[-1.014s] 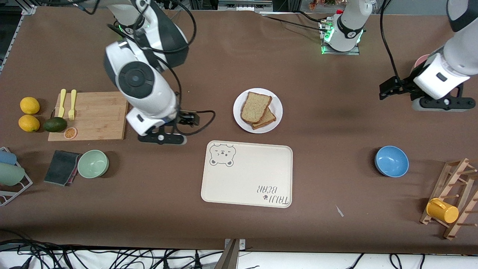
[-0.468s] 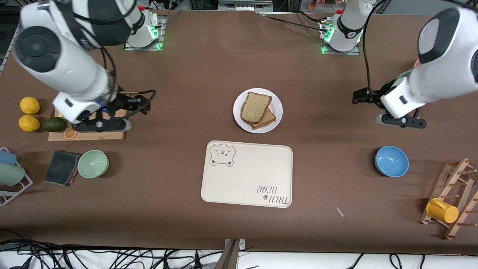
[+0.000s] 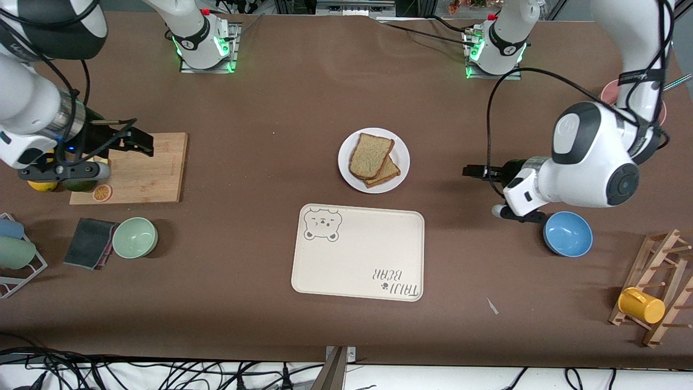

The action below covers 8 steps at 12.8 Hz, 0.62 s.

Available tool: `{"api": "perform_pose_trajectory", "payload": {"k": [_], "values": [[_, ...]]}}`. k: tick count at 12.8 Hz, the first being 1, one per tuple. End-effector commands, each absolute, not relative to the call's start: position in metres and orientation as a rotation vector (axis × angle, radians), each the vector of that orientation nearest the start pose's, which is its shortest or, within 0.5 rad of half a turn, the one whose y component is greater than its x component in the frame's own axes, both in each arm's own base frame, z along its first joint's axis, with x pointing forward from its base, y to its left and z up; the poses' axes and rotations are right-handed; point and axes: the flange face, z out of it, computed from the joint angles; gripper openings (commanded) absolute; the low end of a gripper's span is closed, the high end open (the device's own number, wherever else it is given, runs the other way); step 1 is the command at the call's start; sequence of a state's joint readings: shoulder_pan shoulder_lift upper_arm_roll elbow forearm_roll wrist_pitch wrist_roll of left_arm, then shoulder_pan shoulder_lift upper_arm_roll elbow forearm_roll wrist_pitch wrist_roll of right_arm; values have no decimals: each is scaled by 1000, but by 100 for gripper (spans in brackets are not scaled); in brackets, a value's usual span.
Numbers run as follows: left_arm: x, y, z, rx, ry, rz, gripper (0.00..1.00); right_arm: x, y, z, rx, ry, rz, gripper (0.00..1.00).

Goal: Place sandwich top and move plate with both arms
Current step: 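Withdraw the right gripper while the left gripper reaches toward the plate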

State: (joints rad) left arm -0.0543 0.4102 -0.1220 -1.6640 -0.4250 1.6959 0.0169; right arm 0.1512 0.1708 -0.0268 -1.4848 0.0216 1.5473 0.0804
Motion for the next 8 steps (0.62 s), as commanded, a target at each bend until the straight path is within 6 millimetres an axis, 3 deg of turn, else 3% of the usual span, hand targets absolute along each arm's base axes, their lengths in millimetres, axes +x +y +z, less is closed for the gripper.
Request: {"api": "perform_pose_trajectory", "payload": {"k": [1, 5, 7, 8], "values": [[614, -152, 345, -3587, 160, 703, 100, 587, 69, 571, -3110, -29, 139, 100], [591, -150, 288, -3762, 228, 676, 100, 591, 61, 582, -3107, -1, 108, 100], [582, -150, 263, -3833, 263, 640, 100, 590, 33, 587, -3113, 53, 106, 100], [577, -149, 246, -3887, 294, 646, 100, 589, 30, 586, -3117, 63, 115, 100]]}}
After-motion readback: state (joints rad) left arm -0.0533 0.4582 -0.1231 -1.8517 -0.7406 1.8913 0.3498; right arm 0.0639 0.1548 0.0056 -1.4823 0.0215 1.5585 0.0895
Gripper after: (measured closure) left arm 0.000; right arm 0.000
